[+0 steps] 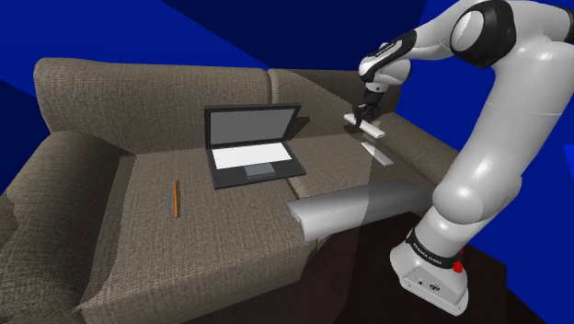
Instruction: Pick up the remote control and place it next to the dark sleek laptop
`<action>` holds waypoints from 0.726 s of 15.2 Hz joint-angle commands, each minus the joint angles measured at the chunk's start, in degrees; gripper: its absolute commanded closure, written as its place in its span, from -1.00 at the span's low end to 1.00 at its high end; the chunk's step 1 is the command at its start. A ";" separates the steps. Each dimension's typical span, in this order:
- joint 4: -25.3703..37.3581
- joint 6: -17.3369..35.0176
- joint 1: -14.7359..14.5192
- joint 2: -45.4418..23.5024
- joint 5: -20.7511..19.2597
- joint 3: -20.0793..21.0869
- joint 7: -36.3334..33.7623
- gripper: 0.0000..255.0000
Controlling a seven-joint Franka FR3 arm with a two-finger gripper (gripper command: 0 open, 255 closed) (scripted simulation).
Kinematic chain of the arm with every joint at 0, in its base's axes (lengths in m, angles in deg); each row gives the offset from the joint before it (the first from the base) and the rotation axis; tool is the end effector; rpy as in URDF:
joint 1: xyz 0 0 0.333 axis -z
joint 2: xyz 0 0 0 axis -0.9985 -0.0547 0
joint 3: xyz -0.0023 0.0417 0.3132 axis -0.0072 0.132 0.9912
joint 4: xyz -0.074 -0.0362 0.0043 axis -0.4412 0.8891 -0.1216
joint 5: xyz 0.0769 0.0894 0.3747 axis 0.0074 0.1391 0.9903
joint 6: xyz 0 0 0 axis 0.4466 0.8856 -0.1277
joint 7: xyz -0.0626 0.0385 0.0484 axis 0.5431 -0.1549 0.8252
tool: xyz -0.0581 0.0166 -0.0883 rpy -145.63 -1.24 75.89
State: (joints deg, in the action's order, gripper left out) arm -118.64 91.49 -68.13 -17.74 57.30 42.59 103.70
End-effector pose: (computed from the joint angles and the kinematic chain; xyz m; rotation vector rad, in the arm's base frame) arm 0.4287 -0.3899 0.3616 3.0861 -0.4481 0.0253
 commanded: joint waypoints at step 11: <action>4.52 -8.44 -0.46 4.34 -2.43 -0.43 -1.53 1.00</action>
State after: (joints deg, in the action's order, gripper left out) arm -114.47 83.74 -68.56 -13.76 55.05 42.19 102.27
